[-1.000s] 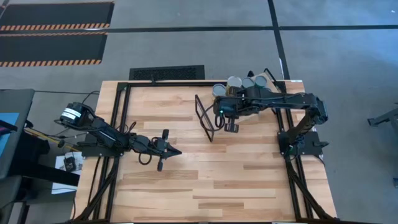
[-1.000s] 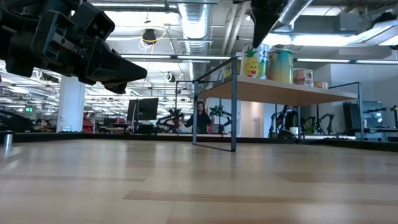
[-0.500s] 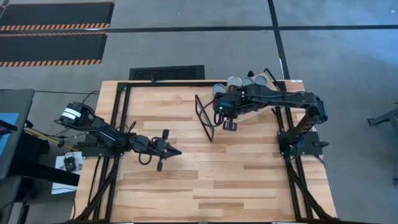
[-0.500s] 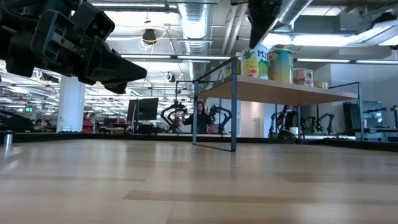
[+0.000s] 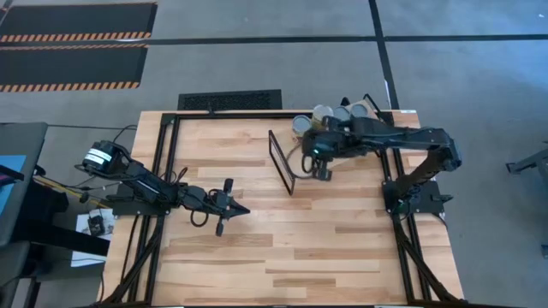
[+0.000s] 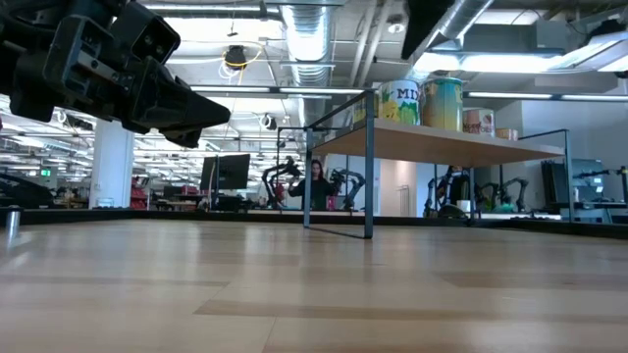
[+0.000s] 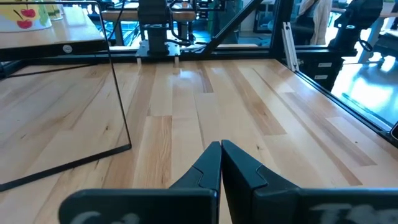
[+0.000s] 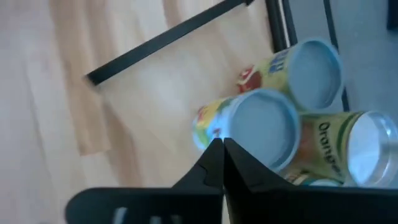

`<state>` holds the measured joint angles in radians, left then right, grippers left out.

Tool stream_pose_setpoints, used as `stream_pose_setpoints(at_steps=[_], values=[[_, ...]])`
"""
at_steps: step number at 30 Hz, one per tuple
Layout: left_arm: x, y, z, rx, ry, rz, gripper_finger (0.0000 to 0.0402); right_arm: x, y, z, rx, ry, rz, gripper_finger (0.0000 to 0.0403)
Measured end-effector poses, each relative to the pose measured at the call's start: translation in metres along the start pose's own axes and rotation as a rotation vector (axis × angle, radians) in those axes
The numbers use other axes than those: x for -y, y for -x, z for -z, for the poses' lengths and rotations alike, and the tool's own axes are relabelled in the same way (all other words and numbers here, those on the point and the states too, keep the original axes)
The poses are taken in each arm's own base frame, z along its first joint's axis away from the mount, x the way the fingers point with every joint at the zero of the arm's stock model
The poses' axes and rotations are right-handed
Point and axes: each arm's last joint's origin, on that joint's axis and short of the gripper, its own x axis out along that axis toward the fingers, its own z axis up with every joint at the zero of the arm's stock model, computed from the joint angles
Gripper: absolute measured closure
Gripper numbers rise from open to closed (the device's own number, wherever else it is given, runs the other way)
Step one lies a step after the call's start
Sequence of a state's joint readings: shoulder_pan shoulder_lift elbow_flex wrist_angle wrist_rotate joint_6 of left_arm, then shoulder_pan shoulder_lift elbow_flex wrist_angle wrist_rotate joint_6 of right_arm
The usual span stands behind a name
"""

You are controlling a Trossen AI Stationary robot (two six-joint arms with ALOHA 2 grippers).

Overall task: Pick and place cans onto a shelf
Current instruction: Return to Home Position

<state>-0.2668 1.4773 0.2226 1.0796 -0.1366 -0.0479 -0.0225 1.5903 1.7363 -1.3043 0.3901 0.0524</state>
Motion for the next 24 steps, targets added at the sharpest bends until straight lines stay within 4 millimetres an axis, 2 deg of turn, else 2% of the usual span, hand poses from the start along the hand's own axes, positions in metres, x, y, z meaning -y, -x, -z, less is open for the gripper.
stream_pose_setpoints(at_steps=[5,10,14,18,24], values=[[0.002,0.0,0.001,-0.014,0.021,0.048,0.0401,-0.026,0.007,0.021,0.137,0.008,-0.054,0.0389],[0.003,0.0,0.002,-0.022,0.042,0.108,0.0401,-0.057,-0.004,0.046,0.377,0.028,-0.154,0.0397],[0.002,0.0,0.001,-0.027,0.088,0.137,0.0401,-0.075,-0.013,0.068,0.591,0.042,-0.28,0.039],[-0.005,0.002,-0.002,-0.031,0.106,0.185,0.0401,-0.081,-0.024,0.094,0.725,0.038,-0.306,0.0395],[-0.027,0.009,-0.014,-0.023,0.122,0.211,0.0401,-0.074,-0.036,0.128,0.889,-0.013,-0.304,0.0388]])
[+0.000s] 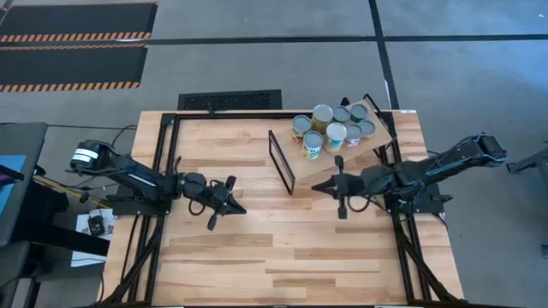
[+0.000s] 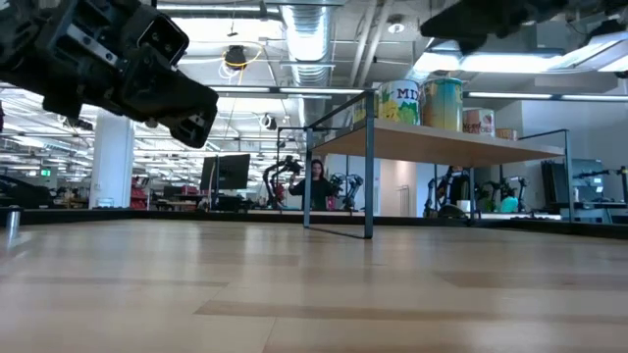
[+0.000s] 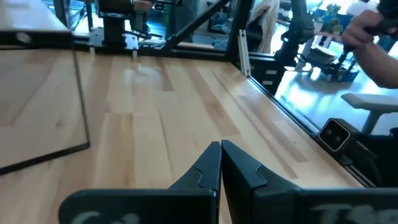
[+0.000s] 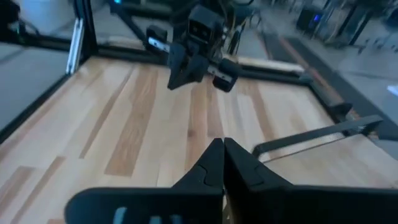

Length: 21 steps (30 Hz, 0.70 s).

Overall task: Pick and place cans onto a shelf
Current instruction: Return to Home Position

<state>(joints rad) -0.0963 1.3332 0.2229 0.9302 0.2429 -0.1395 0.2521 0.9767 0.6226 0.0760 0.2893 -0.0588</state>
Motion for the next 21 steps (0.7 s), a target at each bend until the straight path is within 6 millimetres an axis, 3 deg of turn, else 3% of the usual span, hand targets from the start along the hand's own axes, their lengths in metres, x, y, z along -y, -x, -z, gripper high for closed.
stream_pose_setpoints(at_steps=[4,8,21], values=[[-0.011,0.013,-0.006,0.013,-0.021,-0.019,0.0401,0.006,0.017,0.014,0.069,0.003,0.012,0.0371],[-0.022,0.028,-0.009,0.048,-0.038,-0.073,0.0401,0.011,0.035,0.026,0.115,-0.002,0.021,0.0382],[-0.036,0.075,0.012,0.106,-0.031,-0.154,0.0401,0.027,0.071,0.074,0.247,-0.055,0.066,0.0398]])
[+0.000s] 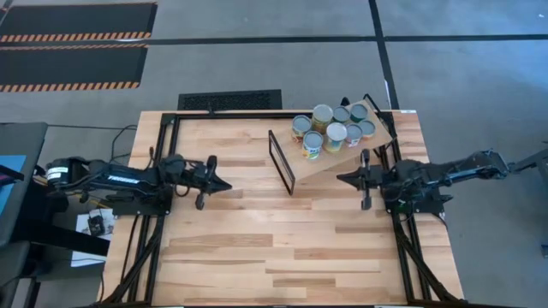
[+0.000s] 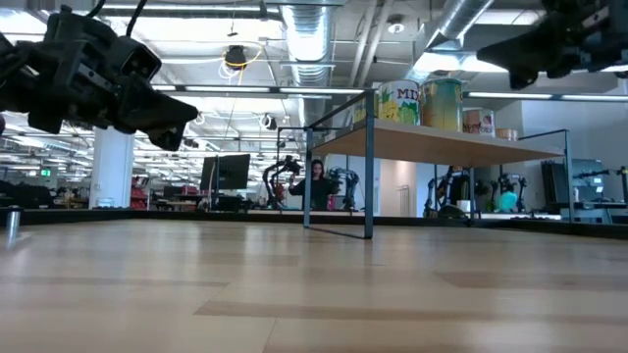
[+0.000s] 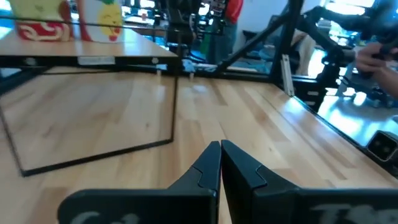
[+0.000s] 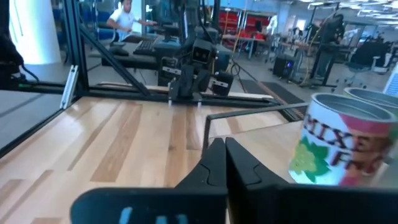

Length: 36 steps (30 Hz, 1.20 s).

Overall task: Pick and place cans onto a shelf
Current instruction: Return to Home Position

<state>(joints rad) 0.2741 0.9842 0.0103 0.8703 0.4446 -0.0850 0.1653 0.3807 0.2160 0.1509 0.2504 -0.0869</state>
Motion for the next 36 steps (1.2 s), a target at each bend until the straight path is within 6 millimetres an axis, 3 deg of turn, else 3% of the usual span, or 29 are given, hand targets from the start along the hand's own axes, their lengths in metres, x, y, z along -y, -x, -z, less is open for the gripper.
stream_pose_setpoints(at_steps=[14,25,36], values=[[-0.01,0.023,-0.014,0.067,-0.038,-0.119,0.0401,0.009,0.028,0.031,0.099,-0.008,0.045,0.0399],[-0.011,0.037,-0.008,0.005,0.018,-0.221,0.0401,0.011,0.024,0.048,0.077,-0.001,0.126,0.0399],[0.0,0.053,-0.016,0.096,0.003,-0.253,0.0401,0.014,0.024,0.047,0.076,0.049,0.19,0.0398]])
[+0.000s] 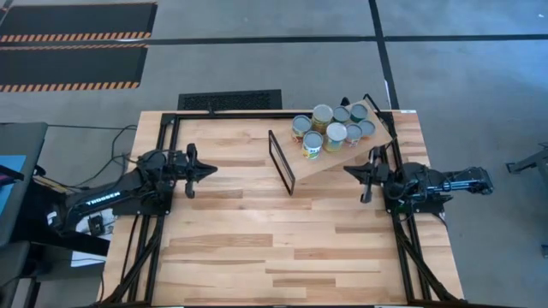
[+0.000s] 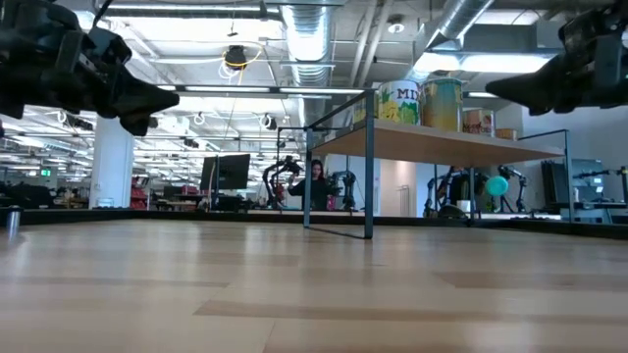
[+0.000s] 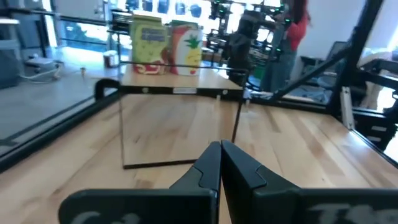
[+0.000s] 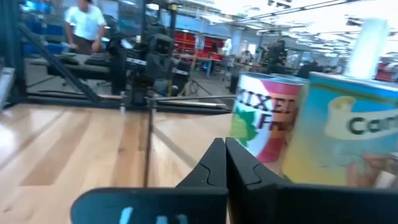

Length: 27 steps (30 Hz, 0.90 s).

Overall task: Pick and place cans onto a shelf
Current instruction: Return to Home Position

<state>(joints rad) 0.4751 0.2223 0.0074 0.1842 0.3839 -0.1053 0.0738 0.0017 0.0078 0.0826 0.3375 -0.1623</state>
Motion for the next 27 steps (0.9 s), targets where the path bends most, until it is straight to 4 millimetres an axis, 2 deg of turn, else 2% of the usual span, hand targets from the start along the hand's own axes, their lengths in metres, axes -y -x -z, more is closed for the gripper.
stream_pose_setpoints(at_steps=[8,12,17,27], values=[[0.007,0.012,-0.007,0.124,-0.004,-0.102,0.0401,0.006,-0.001,0.001,-0.019,0.012,0.1,0.0379],[0.01,0.01,-0.003,0.093,-0.014,-0.125,0.0401,0.008,-0.002,0.003,-0.03,0.009,0.125,0.0371],[0.017,0.01,-0.007,0.139,-0.053,-0.104,0.0401,0.01,-0.002,0.003,-0.036,0.032,0.149,0.0368],[0.018,0.009,-0.001,0.074,-0.135,-0.122,0.0401,0.01,-0.002,0.003,-0.03,0.032,0.152,0.0372]])
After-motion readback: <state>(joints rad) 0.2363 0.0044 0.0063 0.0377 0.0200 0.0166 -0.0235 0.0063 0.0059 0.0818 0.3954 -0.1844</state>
